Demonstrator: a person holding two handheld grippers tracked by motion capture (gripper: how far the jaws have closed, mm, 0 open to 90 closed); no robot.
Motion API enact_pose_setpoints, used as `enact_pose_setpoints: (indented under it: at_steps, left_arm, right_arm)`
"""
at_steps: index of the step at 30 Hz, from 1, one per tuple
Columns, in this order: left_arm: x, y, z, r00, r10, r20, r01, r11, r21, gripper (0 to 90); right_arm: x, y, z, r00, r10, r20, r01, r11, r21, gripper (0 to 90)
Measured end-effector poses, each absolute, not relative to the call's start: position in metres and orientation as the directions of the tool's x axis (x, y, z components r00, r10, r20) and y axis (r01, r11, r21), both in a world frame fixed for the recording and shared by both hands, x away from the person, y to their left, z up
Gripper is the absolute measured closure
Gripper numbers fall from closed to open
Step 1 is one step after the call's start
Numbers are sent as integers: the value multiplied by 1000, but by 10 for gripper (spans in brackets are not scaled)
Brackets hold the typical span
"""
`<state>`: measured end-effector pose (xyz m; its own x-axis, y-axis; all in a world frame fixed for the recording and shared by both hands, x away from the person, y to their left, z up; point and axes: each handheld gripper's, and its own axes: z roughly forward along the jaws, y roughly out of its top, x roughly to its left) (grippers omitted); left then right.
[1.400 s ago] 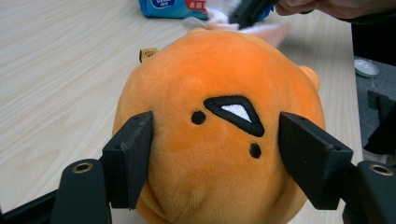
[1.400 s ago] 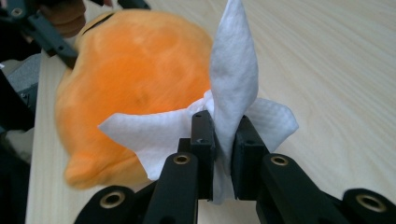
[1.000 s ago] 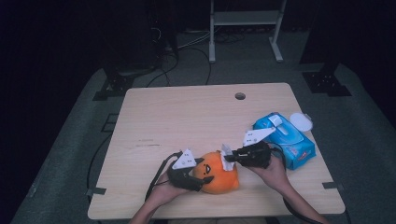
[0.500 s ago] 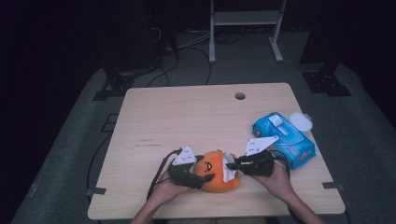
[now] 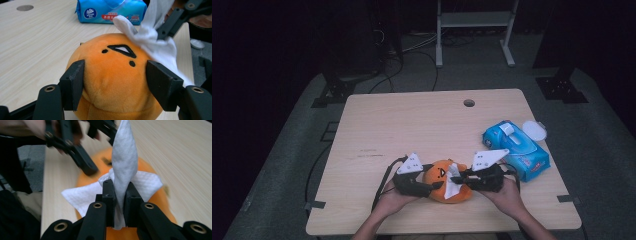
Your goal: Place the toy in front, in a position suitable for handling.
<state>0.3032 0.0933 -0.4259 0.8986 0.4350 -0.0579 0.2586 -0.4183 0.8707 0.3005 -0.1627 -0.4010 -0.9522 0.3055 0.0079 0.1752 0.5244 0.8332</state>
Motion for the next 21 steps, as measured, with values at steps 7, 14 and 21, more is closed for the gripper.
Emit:
enact_pose_setpoints:
  at_steps: [7,14,21]
  left_arm:
    - [307,99,-427,888,454,-78,282,-401,872,231]
    - [308,103,-430,893,436,-108,297,-393,870,299]
    - [309,105,-431,891,439,-119,306,-384,871,393]
  right_arm:
    - [312,-159,-399,-942,335,1,185,518,835,809]
    - [311,-164,-402,-942,337,-12,179,531,828,809]
    - [295,-178,-407,-939,340,-59,155,570,807,808]
